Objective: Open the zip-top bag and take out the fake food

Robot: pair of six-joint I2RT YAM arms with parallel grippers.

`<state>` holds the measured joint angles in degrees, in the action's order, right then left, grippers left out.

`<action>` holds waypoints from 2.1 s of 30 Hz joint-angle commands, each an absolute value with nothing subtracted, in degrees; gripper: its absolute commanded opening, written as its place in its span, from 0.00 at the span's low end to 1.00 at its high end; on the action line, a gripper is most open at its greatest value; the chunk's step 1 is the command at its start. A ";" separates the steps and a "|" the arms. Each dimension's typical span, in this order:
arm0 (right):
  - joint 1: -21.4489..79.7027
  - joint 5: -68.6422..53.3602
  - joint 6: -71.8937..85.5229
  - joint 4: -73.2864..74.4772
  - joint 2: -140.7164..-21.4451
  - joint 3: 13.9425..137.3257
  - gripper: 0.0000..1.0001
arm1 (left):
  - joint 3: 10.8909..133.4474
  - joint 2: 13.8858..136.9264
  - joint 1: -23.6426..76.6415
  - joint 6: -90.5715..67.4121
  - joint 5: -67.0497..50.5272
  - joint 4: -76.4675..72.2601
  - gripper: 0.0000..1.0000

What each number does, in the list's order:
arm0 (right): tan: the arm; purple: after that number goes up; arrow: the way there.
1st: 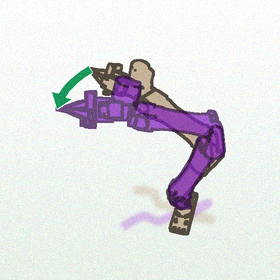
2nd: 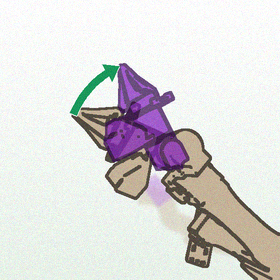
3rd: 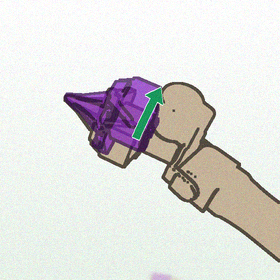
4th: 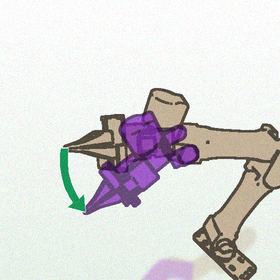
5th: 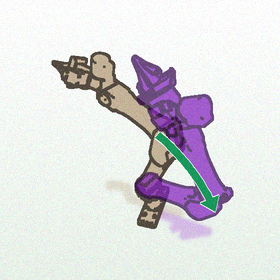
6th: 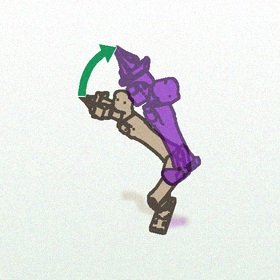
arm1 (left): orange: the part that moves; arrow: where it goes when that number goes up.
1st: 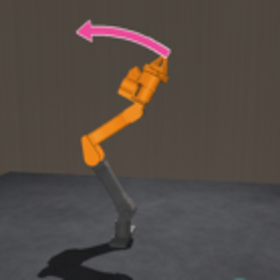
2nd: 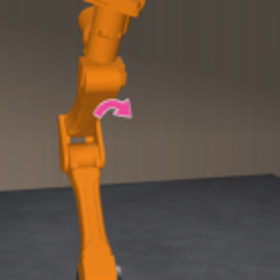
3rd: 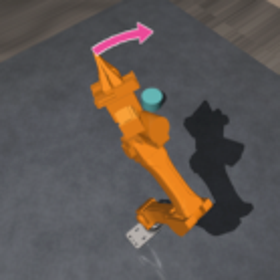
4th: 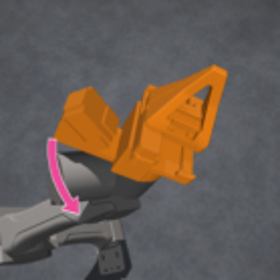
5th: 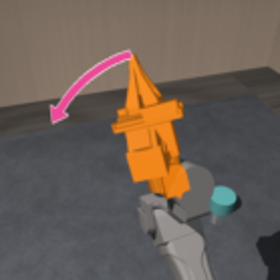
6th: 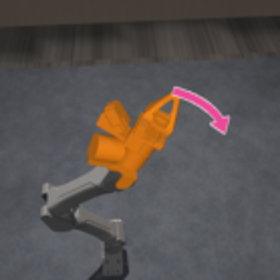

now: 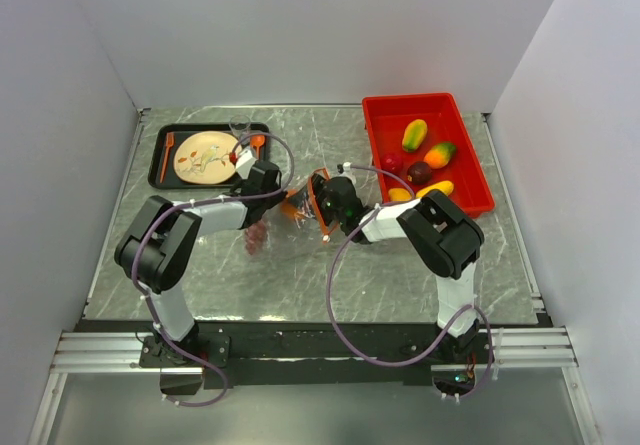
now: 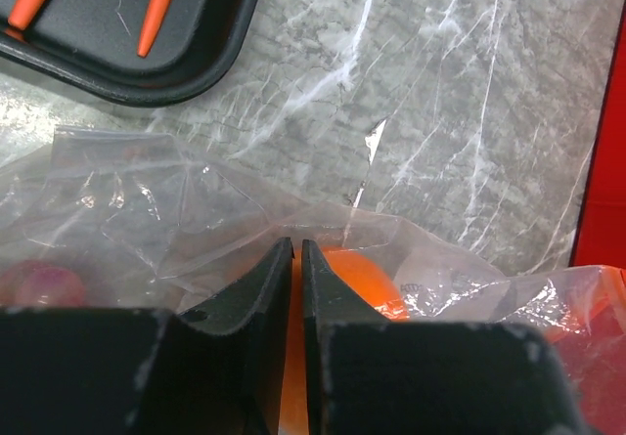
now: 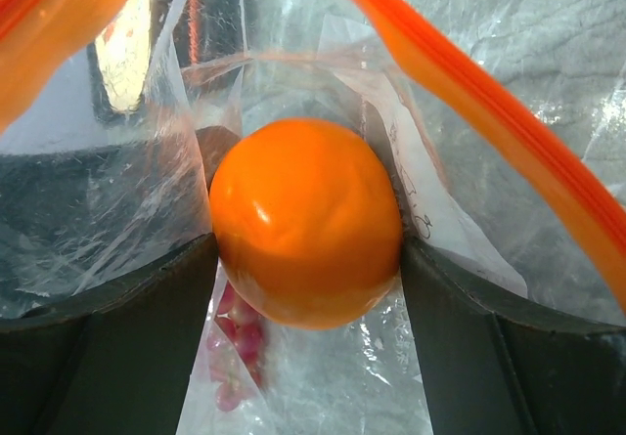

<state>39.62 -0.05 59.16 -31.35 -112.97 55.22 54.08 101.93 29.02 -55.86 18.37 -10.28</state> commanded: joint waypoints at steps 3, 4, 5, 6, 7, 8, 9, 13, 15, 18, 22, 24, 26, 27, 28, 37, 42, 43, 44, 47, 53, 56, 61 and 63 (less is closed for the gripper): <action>39.64 -2.81 56.69 -33.84 -112.86 55.64 0.81 | 53.61 103.80 31.20 -58.01 15.55 -8.71 0.13; 39.64 -3.25 56.60 -34.27 -112.59 55.03 0.81 | 53.44 103.89 31.20 -57.83 15.38 -8.61 0.13; 39.64 -3.77 56.60 -34.80 -112.15 54.67 0.81 | 53.18 103.80 31.20 -57.75 15.38 -9.05 0.13; 39.64 -4.56 55.99 -34.63 -111.63 54.58 0.81 | 52.48 103.54 31.20 -57.66 14.86 -9.40 0.13; 39.55 -5.18 55.55 -34.11 -111.62 54.84 0.81 | 52.21 103.45 31.20 -57.66 14.68 -9.58 0.13; 39.64 -5.88 54.50 -33.84 -111.80 55.54 0.81 | 52.12 103.36 31.20 -57.66 14.50 -9.49 0.13; 39.64 -6.32 54.06 -32.88 -111.97 55.72 0.80 | 51.77 103.27 31.20 -57.57 14.07 -9.41 0.13; 39.64 -6.68 52.91 -35.41 -109.87 51.70 0.78 | 50.98 102.83 31.29 -56.78 12.40 -8.79 0.13; 39.64 -7.20 52.82 -37.25 -108.55 50.11 0.77 | 49.58 102.48 31.29 -56.95 11.78 -9.05 0.13; 39.64 -8.00 53.26 -39.89 -106.71 47.29 0.76 | 47.91 102.04 31.46 -57.30 10.81 -9.84 0.12; 39.81 -8.52 52.65 -40.08 -105.03 45.36 0.77 | 46.67 101.34 32.08 -56.87 10.20 -9.93 0.12; 39.90 -8.79 52.30 -39.55 -104.85 45.53 0.78 | 45.97 100.81 32.17 -56.78 9.67 -10.37 0.13; 40.17 -9.05 52.29 -39.81 -104.77 45.09 0.78 | 45.97 100.55 32.52 -56.34 9.40 -9.94 0.12; 40.17 -9.31 52.47 -40.34 -104.77 45.00 0.78 | 45.97 100.46 32.69 -56.08 9.40 -9.84 0.12; 40.34 -9.49 52.56 -40.69 -104.77 44.65 0.78 | 46.05 100.37 33.04 -55.73 9.40 -9.67 0.12; 41.66 -9.40 49.75 -36.04 -106.43 48.69 0.80 | 46.05 100.55 34.80 -54.84 8.70 -9.84 0.11; 41.66 -8.09 50.10 -35.95 -105.83 47.55 0.62 | 45.97 99.85 34.80 -54.49 9.32 -8.97 0.11; 41.66 -8.00 50.01 -35.77 -105.39 47.03 0.56 | 46.05 99.76 34.80 -54.49 9.49 -8.70 0.11; 41.66 -7.74 49.84 -35.51 -104.95 46.85 0.51 | 46.32 99.67 34.80 -54.41 10.19 -7.83 0.11; 41.57 -6.86 49.22 -34.02 -102.66 46.14 0.29 | 47.28 99.75 34.80 -54.58 12.12 -5.29 0.12; 41.66 -5.54 48.08 -30.85 -96.87 44.56 0.21 | 48.16 99.49 34.72 -54.84 15.82 -2.03 0.12; 41.66 -4.66 47.38 -28.66 -94.76 44.38 0.21 | 47.99 99.23 34.45 -54.84 16.70 -1.67 0.13; 41.57 -3.43 46.50 -25.14 -92.47 43.69 0.20 | 47.72 99.05 32.88 -55.11 16.00 -2.20 0.12; 41.57 -2.81 46.32 -24.88 -90.97 42.63 0.20 | 47.64 98.88 32.52 -54.93 15.82 -2.37 0.12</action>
<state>40.75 -3.97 46.94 -23.20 -95.24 43.92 47.86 99.57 32.91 -55.33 17.78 -6.57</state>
